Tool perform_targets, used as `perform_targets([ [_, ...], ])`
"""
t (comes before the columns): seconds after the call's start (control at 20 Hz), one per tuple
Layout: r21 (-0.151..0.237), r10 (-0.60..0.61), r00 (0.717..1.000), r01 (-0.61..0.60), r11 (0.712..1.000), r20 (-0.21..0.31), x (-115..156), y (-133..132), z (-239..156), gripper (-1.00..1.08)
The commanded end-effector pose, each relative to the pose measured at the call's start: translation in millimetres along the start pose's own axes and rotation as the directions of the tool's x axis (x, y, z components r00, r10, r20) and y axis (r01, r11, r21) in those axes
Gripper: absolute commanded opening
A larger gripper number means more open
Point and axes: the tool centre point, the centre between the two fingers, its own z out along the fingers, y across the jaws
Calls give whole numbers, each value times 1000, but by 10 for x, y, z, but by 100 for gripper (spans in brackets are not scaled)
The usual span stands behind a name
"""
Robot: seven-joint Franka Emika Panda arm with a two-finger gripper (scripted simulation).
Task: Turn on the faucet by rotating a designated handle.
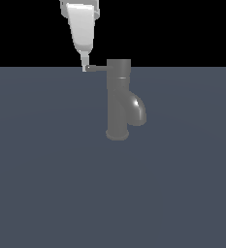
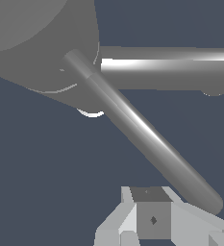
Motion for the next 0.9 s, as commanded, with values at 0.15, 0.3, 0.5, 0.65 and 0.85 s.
perform_targets([
  [0.15, -3, 16, 1000, -16, 1000, -2, 277, 192, -1, -100],
  [0.3, -3, 16, 1000, -16, 1000, -2, 381, 291, -2, -100],
  [0.5, -4, 16, 1000, -16, 1000, -2, 523, 425, -4, -100],
  [0.65, -5, 17, 1000, -17, 1000, -2, 635, 527, -4, -100],
  [0.85, -3, 4, 1000, -4, 1000, -2, 627, 505, -4, -100],
])
